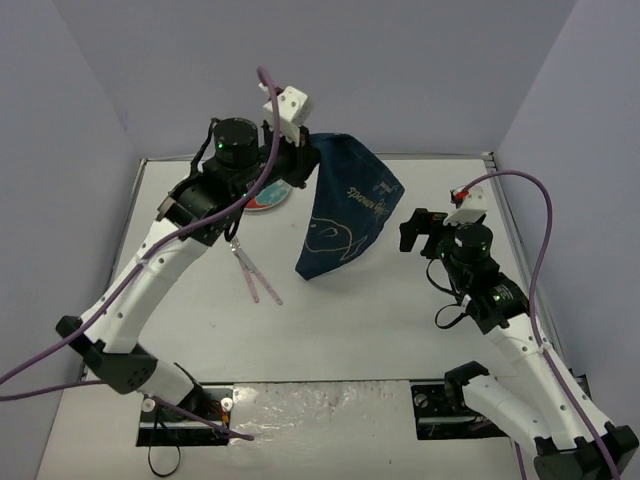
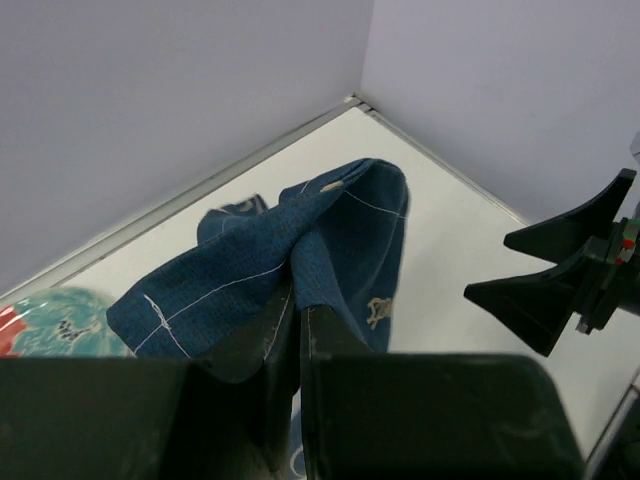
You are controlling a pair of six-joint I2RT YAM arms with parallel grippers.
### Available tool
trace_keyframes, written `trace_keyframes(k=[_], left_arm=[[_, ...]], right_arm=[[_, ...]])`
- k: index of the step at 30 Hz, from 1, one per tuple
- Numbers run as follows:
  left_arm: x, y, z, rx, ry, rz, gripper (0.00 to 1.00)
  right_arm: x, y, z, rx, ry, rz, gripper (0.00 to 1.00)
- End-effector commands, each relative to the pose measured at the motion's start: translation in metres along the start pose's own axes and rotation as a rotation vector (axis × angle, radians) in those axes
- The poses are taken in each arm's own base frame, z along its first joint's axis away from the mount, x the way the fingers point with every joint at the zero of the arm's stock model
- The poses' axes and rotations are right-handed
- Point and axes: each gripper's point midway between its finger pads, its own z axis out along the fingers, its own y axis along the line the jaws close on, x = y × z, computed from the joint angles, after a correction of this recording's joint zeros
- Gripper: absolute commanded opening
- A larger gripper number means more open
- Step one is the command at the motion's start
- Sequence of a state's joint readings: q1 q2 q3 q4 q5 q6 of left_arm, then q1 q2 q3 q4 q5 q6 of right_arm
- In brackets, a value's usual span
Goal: Set the dinner table for one person
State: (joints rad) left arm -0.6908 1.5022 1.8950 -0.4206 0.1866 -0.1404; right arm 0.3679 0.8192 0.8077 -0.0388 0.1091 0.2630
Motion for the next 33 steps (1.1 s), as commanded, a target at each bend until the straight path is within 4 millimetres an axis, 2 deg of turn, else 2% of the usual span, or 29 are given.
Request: trace_keyframes(k=[1,3,6,9,11,16,19,21,24,33], left_arm=[[0.066,0.049,0.01,-0.219,0.089,0.065,0.0],[0.111,0.06,0.008,-0.267,0.176,0.068,0.0],[0.161,0.071,0.002,-0.321,0.261,0.06,0.0],[0.205,0.082,-0.005,-0.373,0.349,0.071,0.0],[0.218,0.087,-0.006,-0.403,0.377,0.077,0.0],[0.232,0.098,-0.003,-0.45,0.427,0.111,0.0],[0.235,0.1,-0.002,-0.46,0.436,0.113,0.0],[0.238,0.102,-0.002,-0.466,0.442,0.114,0.0],[0.241,0.104,-0.001,-0.478,0.449,0.117,0.0],[0.246,0.109,0.004,-0.506,0.468,0.121,0.0]], right_arm=[[-0.007,0.01,0.018,-0.013,0.003,0.024,1.0],[0.005,0.012,0.027,-0.022,0.044,0.017,1.0],[0.027,0.014,0.041,-0.034,0.113,0.009,1.0],[0.051,0.016,0.056,-0.039,0.186,0.008,1.0],[0.07,0.014,0.068,-0.027,0.241,0.015,1.0],[0.122,0.005,0.09,0.041,0.392,0.046,1.0],[0.157,-0.005,0.096,0.08,0.484,0.037,1.0],[0.177,-0.002,0.096,0.062,0.547,0.045,0.99],[0.192,0.002,0.091,0.042,0.592,0.072,0.98],[0.221,0.016,0.074,-0.046,0.689,0.124,0.99]])
